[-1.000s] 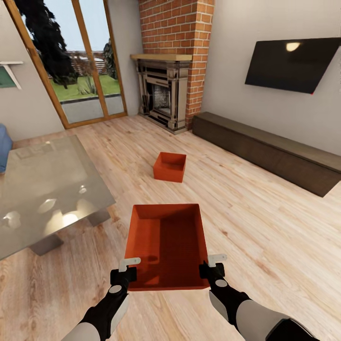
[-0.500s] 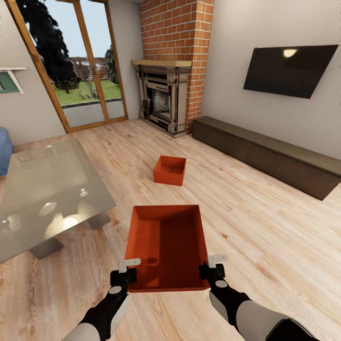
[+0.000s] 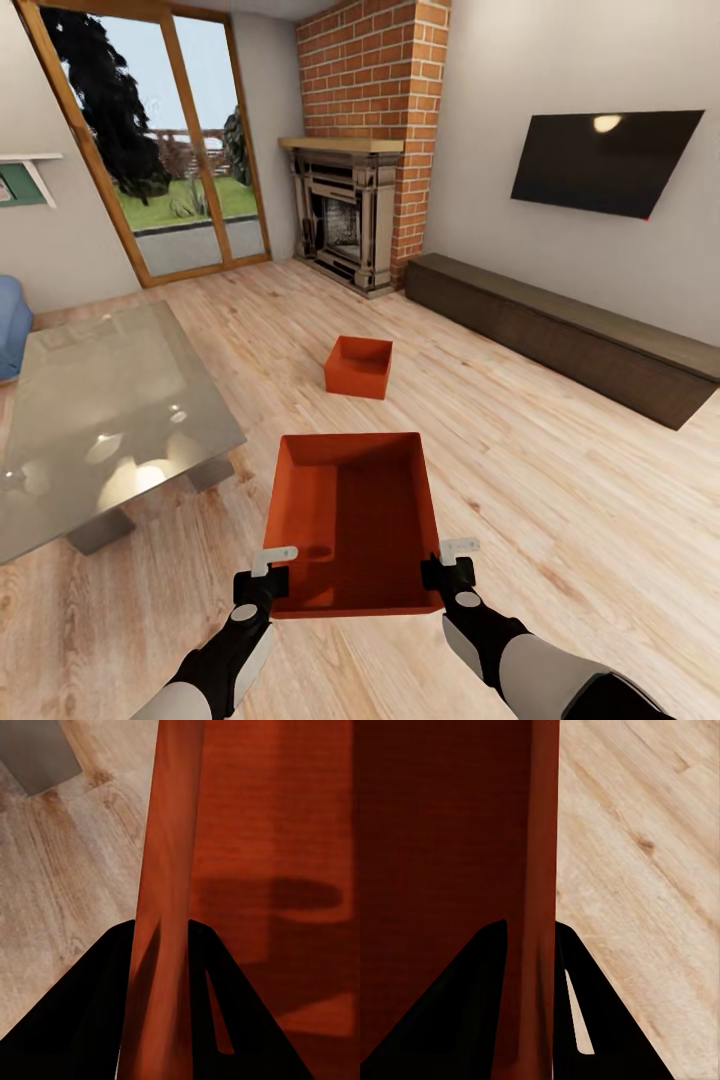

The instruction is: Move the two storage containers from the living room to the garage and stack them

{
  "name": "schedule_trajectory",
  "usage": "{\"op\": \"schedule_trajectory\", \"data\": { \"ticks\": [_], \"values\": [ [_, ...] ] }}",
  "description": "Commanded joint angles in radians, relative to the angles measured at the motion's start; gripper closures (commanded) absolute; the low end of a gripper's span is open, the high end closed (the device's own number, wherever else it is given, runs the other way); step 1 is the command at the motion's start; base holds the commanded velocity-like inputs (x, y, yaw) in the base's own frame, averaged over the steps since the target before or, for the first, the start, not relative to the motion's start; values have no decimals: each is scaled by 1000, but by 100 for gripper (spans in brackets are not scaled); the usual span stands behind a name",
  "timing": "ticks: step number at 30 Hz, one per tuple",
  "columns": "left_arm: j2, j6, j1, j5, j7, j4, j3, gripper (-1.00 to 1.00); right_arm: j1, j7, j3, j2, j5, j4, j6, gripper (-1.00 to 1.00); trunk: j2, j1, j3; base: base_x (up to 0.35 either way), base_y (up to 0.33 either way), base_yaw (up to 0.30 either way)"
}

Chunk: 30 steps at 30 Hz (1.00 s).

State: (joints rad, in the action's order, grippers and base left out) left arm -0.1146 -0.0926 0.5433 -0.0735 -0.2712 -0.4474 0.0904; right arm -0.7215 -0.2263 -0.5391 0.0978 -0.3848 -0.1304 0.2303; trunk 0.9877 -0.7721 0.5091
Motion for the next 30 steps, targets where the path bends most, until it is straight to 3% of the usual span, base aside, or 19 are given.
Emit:
{"op": "schedule_trajectory", "data": {
  "ticks": [1,19,30],
  "values": [
    [1,-3,1,-40,-22,3,-36,100,-1,-5,34,-1,3,-2,10,100,-7,4,-3,0,0,0],
    [1,-3,1,-40,-22,-4,-37,100,-1,-5,34,2,3,-2,10,100,-133,73,-74,0,0,0],
    [1,-3,1,-40,-22,-9,-37,100,-1,-5,34,2,3,-2,10,100,-133,73,-91,0,0,0]
  ]
}}
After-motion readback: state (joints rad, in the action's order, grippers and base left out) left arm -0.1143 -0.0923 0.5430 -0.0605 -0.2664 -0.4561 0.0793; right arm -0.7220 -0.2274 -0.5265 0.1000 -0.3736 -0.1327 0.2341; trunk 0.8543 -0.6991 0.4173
